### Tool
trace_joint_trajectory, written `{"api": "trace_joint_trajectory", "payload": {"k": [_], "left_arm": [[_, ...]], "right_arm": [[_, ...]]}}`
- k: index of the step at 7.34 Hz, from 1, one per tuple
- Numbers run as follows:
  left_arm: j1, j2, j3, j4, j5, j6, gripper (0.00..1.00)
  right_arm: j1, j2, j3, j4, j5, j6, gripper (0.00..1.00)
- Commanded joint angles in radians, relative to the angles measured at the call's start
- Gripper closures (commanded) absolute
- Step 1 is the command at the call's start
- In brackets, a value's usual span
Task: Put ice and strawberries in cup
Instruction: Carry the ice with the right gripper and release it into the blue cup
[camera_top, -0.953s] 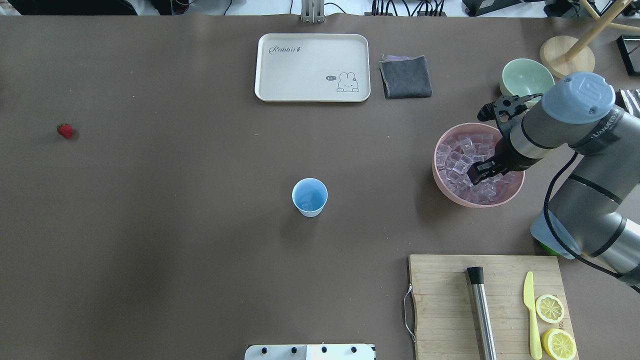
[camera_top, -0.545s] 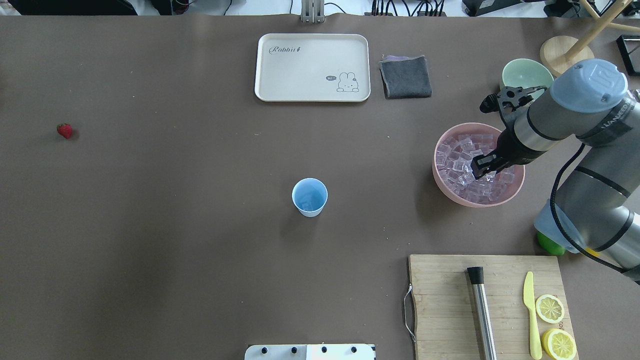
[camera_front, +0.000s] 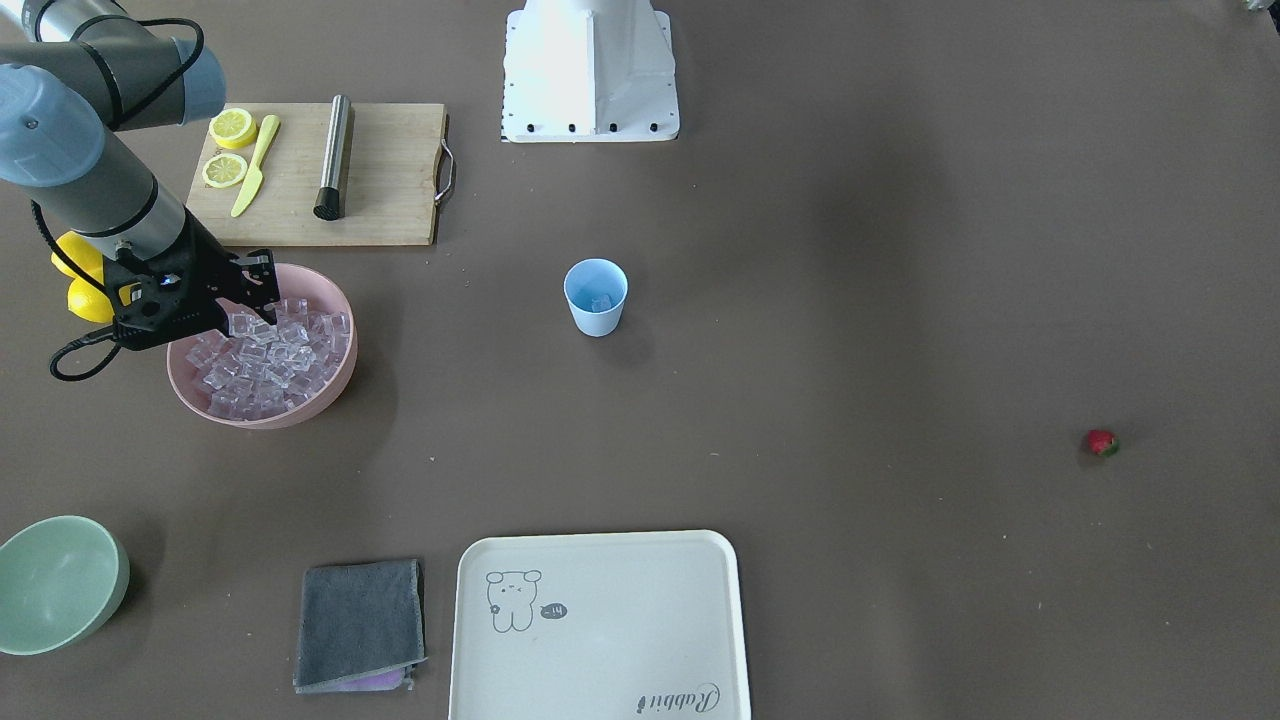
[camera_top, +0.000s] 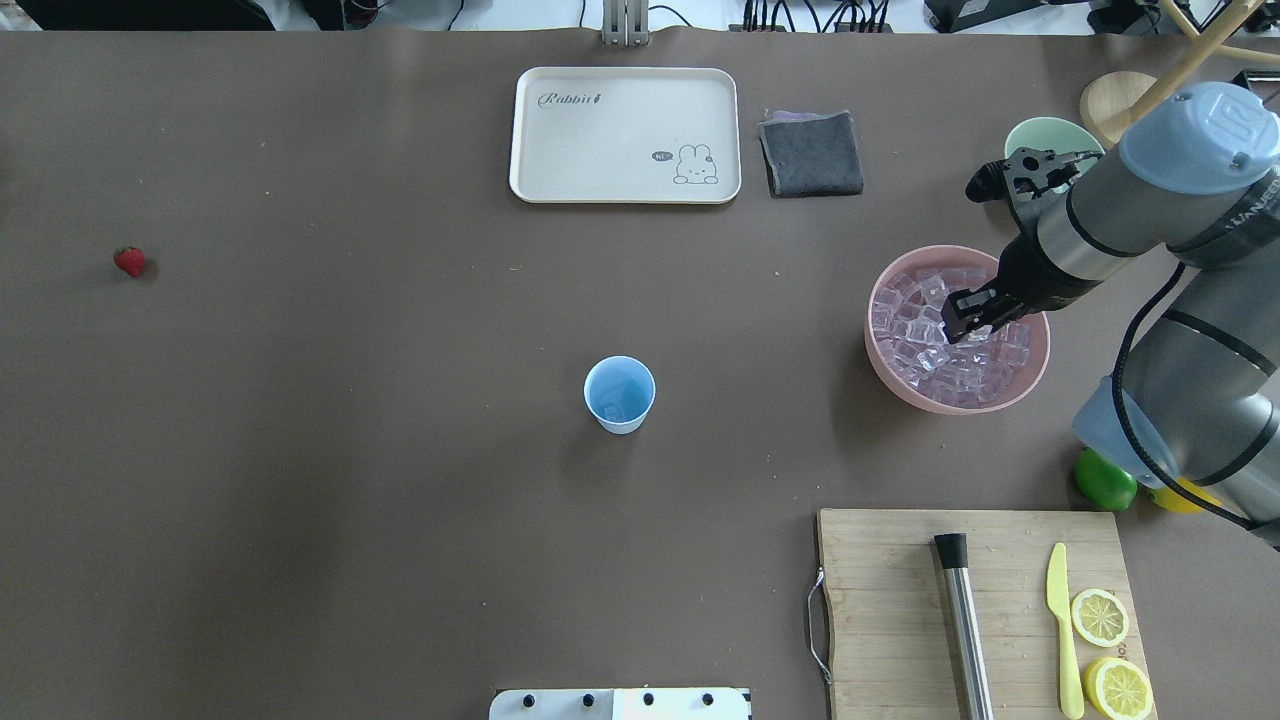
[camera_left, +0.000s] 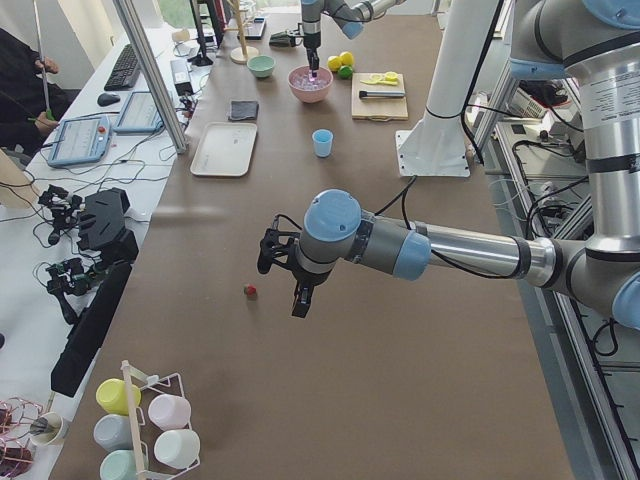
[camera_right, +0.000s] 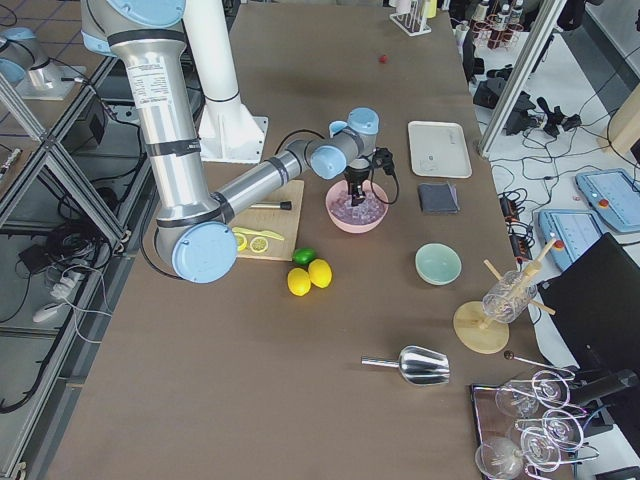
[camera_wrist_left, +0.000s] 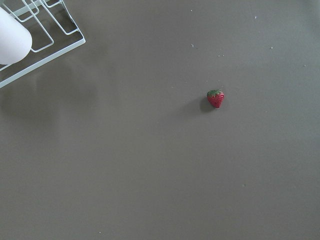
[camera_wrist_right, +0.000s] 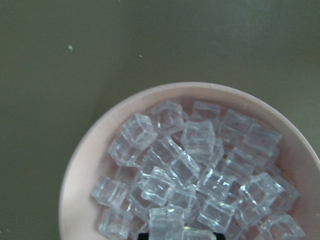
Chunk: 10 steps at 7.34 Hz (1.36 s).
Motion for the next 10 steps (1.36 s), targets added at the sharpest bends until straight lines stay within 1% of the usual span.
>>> {"api": "trace_joint_trajectory", "payload": {"k": [1, 3, 4, 5, 6, 7, 9, 10], "left_arm": [[-0.002, -0.001, 0.012, -0.001, -0.001, 0.004, 0.03], [-0.002, -0.001, 0.024, -0.001, 0.0, 0.005, 0.03], [-0.002, -0.001, 0.025, -0.001, 0.0, 0.004, 0.03], [-0.002, 0.002, 0.026, -0.001, 0.0, 0.004, 0.03], [-0.002, 0.004, 0.026, -0.001, 0.0, 0.004, 0.03], [-0.002, 0.002, 0.031, -0.001, 0.0, 0.004, 0.03], [-0.002, 0.007, 0.032, -0.001, 0.0, 0.004, 0.03], [-0.007, 0.008, 0.032, -0.001, 0.0, 0.004, 0.03]], "right_arm": [[-0.046, 0.151, 0.004, -0.082, 0.0, 0.132, 1.0], [-0.15, 0.283, -0.011, -0.088, -0.033, 0.304, 1.0], [-0.204, 0.348, -0.033, -0.088, -0.082, 0.37, 1.0], [-0.244, 0.414, -0.08, -0.088, -0.101, 0.427, 1.0], [-0.285, 0.454, -0.112, -0.085, -0.141, 0.461, 1.0], [-0.319, 0.469, -0.117, -0.083, -0.162, 0.485, 1.0], [-0.355, 0.477, -0.12, -0.08, -0.19, 0.508, 1.0], [-0.359, 0.515, -0.16, -0.079, -0.193, 0.528, 1.0]]}}
